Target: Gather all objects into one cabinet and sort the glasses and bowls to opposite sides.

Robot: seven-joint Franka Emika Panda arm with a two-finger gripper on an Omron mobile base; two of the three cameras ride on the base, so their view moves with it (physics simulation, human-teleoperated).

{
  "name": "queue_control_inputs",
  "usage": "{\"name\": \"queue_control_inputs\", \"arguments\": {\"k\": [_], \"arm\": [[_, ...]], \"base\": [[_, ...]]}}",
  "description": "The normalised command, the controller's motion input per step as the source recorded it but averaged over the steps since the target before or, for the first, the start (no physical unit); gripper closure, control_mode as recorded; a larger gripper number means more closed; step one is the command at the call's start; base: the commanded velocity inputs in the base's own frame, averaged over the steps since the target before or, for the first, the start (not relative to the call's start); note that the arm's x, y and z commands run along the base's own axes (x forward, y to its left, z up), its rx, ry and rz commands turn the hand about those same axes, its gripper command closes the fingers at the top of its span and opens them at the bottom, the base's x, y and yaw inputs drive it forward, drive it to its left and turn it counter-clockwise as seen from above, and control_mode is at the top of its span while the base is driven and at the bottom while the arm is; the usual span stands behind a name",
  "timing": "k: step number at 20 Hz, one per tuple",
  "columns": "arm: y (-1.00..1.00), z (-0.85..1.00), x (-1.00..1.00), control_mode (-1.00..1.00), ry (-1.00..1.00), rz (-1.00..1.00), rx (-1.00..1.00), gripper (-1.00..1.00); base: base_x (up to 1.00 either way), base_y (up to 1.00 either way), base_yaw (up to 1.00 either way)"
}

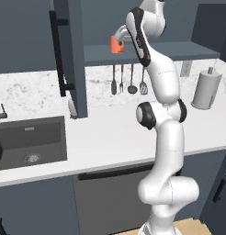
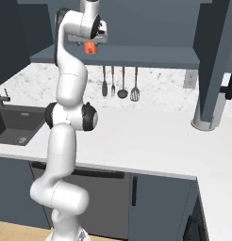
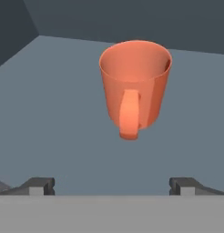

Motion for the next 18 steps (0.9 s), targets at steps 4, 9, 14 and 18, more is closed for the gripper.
{"name": "queue_control_inputs", "arguments": {"k": [4, 9, 14, 18], "arm": [[0.03, -0.48, 0.13, -1.0, -0.2, 0.0, 0.0, -1.0], [0.19, -0.41, 0.21, -1.0, -0.21, 0.0, 0.0, -1.0], [0.33, -0.48, 0.02, -1.0, -0.21, -0.01, 0.0, -1.0], [0.23, -0.31, 0.31, -1.0, -0.16, -0.03, 0.0, -1.0]], "base": [[0.0, 0.0, 0.0], [0.0, 0.0, 0.0], [0.0, 0.0, 0.0], [0.0, 0.0, 0.0]]}}
